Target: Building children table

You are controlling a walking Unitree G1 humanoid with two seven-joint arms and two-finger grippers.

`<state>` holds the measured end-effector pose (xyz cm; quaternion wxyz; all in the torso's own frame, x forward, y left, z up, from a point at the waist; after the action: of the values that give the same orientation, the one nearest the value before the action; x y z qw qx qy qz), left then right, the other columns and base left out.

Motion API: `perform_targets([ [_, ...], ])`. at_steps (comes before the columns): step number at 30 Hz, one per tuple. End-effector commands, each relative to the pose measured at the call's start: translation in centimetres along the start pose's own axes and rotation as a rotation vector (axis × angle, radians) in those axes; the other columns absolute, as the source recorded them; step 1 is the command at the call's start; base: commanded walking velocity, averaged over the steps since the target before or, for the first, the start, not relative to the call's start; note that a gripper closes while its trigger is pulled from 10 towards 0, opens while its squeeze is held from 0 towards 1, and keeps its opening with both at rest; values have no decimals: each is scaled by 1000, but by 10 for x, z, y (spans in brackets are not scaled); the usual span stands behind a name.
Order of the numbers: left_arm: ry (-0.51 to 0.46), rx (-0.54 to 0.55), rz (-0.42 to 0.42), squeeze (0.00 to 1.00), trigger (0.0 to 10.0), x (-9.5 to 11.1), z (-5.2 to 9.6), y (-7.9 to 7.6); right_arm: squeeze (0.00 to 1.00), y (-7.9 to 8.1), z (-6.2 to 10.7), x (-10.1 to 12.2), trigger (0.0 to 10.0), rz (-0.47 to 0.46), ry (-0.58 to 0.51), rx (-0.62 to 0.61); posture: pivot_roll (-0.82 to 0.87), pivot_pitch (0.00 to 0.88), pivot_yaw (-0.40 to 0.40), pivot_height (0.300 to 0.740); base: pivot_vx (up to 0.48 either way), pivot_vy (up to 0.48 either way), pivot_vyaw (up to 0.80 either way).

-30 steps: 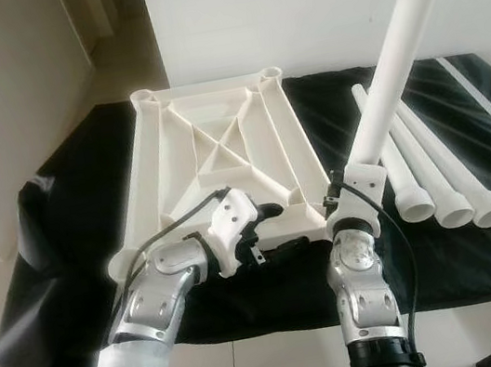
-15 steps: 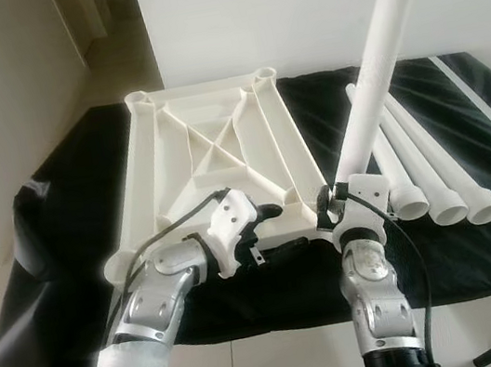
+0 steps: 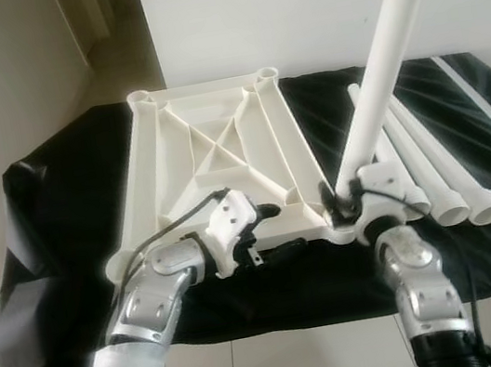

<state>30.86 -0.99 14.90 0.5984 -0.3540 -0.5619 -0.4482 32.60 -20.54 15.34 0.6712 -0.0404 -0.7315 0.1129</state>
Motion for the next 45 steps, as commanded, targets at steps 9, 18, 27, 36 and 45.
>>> perform_targets([
  [9,-7,144,-33,0,10000,3,0,14,0,4,4,-7,10000,-43,-5,213,25,0,-24,740,0,0,0],
  [18,-8,127,-32,0,10000,1,0,10,0,7,5,-17,4078,28,12,377,26,0,-23,740,0,0,0],
  [27,-10,122,-32,0,10000,1,0,9,0,5,8,-28,0,33,38,393,28,0,-25,740,0,0,0],
  [36,-6,119,-28,0,10000,-1,-1,7,0,8,12,-36,10000,21,60,337,22,0,-23,740,0,0,0],
  [45,9,123,-25,0,10000,-5,0,7,0,7,13,-29,10000,-27,33,87,14,0,-24,740,0,0,0],
])
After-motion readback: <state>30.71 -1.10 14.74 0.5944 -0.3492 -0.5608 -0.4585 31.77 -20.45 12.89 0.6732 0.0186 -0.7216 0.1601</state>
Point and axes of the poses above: a point about 5 cm out from each wrist's last joint towards the gripper, its own z axis pointing back from the gripper into the wrist, its own x axis along the axis of the wrist's last joint, y = z × x, the point moved 3 cm from there along -z, pointing out of the wrist towards the gripper, and after that the axes turned 8 degrees about z, right-handed, at the moved point
